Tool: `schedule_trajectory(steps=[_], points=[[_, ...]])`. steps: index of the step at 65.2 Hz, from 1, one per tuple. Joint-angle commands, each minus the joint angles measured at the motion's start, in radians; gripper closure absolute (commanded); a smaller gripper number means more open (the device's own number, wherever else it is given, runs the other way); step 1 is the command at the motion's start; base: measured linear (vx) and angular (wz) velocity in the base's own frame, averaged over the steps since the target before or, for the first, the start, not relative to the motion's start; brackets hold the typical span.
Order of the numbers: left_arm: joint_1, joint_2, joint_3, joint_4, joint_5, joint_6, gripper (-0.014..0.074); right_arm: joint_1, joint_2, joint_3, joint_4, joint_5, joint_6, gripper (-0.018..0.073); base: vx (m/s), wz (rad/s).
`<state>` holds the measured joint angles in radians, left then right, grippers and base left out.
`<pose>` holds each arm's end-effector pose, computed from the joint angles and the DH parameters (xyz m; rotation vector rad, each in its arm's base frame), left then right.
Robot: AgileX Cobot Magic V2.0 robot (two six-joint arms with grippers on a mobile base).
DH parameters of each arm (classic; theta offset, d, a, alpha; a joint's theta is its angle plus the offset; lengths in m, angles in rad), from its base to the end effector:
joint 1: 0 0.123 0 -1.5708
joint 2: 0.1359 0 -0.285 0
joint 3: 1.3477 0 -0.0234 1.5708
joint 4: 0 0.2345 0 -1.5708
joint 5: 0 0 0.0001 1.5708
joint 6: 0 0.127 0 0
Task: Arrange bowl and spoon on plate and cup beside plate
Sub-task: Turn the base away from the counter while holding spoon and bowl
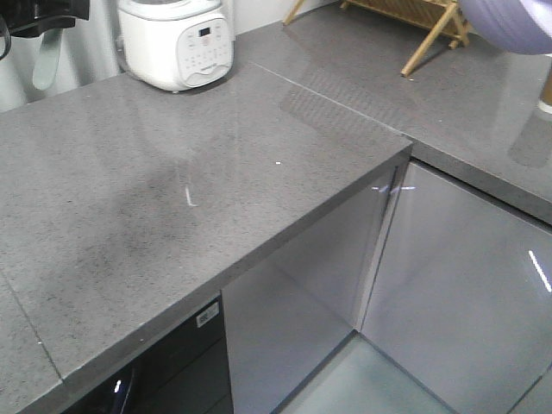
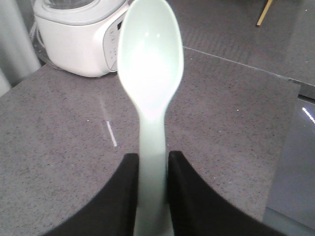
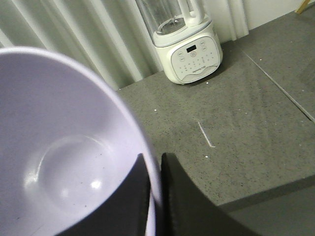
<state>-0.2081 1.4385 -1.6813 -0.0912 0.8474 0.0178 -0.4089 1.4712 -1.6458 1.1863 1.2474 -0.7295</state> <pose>0.3167 -0.0757 0.4436 0.2144 2.0815 -0.2234 0.3026 -0.0094 0.4579 -0.2651 1.9000 0.8255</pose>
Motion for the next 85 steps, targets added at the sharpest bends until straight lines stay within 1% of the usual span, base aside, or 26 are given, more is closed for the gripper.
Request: schedule_trajectory(steps=[1, 85], points=[[-0.002, -0.034, -0.026, -0.01, -0.065, -0.005, 0.0604, -0.005, -0.033, -0.03, 0.076, 0.04, -0.009, 0.0565, -0.03, -0.26], [-0.002, -0.034, -0.026, -0.01, -0.065, -0.005, 0.0604, -0.005, -0.033, -0.03, 0.076, 0.04, -0.009, 0.0565, -0.03, -0.26]])
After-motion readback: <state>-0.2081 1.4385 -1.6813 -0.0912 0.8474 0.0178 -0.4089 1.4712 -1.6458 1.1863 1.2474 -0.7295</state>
